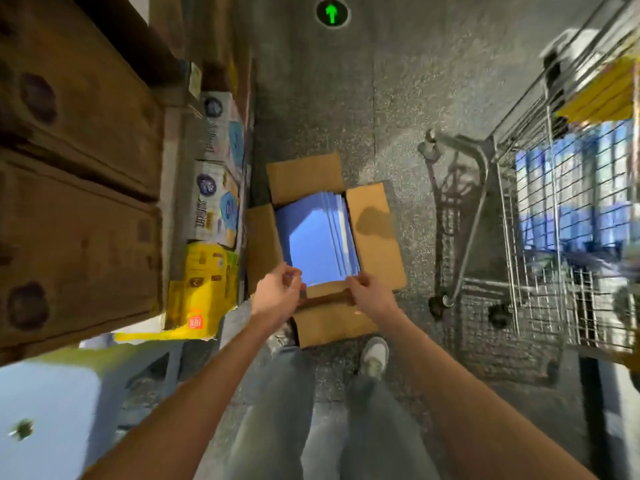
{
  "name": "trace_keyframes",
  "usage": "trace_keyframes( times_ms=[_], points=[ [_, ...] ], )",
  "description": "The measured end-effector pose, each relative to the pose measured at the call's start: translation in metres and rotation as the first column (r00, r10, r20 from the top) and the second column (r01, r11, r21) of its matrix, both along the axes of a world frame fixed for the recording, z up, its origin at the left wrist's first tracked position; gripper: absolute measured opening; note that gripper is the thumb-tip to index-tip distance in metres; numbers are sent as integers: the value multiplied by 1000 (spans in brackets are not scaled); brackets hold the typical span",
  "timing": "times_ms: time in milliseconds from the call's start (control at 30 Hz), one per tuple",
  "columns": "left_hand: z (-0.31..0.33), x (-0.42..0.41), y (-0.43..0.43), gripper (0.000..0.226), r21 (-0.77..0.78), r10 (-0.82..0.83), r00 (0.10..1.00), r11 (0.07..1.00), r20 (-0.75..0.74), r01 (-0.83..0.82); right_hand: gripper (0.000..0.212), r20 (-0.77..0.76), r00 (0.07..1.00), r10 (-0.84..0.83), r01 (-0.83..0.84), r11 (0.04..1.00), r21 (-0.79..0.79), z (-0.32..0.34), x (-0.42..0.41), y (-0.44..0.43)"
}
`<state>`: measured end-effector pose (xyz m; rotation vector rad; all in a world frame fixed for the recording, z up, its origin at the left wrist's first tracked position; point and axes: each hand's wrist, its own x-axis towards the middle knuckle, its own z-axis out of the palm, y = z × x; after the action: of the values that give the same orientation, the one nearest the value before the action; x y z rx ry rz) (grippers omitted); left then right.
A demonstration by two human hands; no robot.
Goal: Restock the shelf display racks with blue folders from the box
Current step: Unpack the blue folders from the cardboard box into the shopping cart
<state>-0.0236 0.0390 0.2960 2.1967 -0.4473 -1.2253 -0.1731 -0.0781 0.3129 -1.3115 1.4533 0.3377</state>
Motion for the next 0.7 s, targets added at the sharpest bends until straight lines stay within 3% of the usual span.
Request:
trace_keyframes(
  times_ms=[100, 233, 433, 533, 700],
  points=[
    [-39, 10, -14, 14, 26, 53, 997, 998, -51, -52, 41, -26, 1000, -5, 6, 1000, 14, -39, 6, -11],
    [-98, 14, -32, 11, 76, 89, 991, 994, -101, -81, 9, -56, 997, -44, 47, 998, 51, -121, 3, -26],
    [-205, 10, -58, 26, 101, 202, 968, 977, -146, -188, 17, -62, 998, 21, -18, 998, 54, -244, 6, -43],
    [-232, 15, -63, 28, 123, 211, 965, 973, -154, -193, 41, -74, 996, 56, -55, 998, 4, -269, 16, -55],
    [-314, 8, -74, 28, 169, 197, 968, 971, -157, -170, 59, -100, 986, 135, -138, 990, -28, -345, 16, -69]
  ],
)
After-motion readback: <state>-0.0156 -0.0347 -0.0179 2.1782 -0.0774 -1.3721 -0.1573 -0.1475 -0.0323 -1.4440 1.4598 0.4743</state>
